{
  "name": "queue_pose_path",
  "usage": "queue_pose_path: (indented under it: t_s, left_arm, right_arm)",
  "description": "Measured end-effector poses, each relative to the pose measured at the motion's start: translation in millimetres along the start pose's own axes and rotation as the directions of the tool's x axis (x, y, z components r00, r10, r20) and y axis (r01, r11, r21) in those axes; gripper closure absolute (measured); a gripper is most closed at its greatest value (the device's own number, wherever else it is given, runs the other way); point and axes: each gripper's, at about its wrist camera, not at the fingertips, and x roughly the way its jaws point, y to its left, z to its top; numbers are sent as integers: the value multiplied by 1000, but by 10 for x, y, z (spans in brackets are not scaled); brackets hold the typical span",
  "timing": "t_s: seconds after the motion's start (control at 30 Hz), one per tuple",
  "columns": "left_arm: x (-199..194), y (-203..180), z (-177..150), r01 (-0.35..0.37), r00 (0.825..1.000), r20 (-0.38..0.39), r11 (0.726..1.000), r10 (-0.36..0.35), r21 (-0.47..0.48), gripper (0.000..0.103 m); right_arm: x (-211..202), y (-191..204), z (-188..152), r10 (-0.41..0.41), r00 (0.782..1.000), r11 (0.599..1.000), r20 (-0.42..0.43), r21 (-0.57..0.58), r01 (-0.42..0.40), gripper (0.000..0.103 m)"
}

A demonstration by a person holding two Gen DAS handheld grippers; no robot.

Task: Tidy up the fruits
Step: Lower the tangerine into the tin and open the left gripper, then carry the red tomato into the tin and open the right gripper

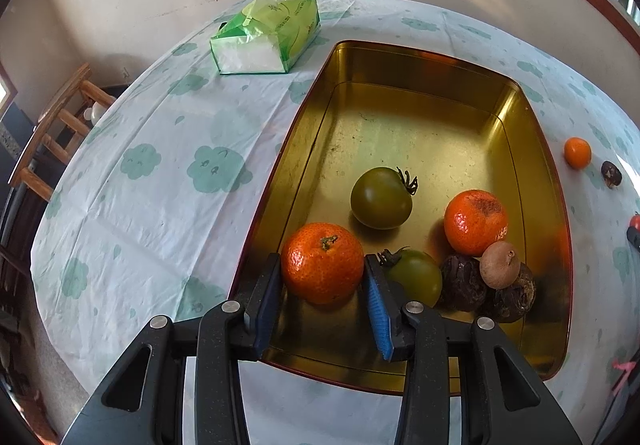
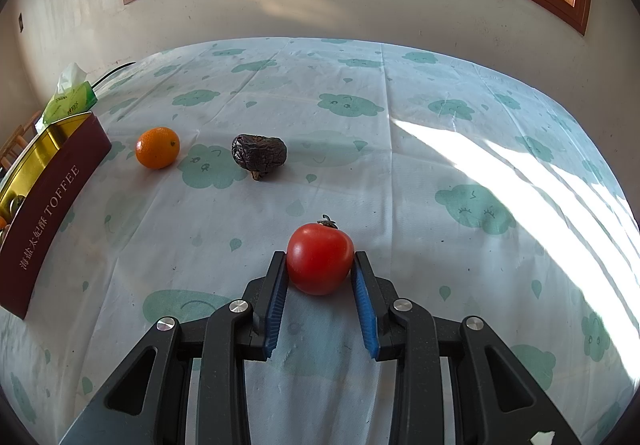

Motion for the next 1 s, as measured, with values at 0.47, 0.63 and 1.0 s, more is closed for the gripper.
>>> queue_pose_path:
  t_s: [0.47,0.63,1.0]
  left_arm:
    - [-308,-91,-80,-7,997,80,999,4,33,52]
    - [-467,-98,-130,16,994,108,1000,-17,10,50]
    - [-604,-22,-238,32,992,121,999,-29,-24,46]
  right_arm:
    - [0,6,-1,0,1000,1000,0,0,0,72]
    - [-2,-10,-4,5,1000,1000,1,5,-5,73]
    - [-36,-14,-10,22,1000,999,1,35,-22,75]
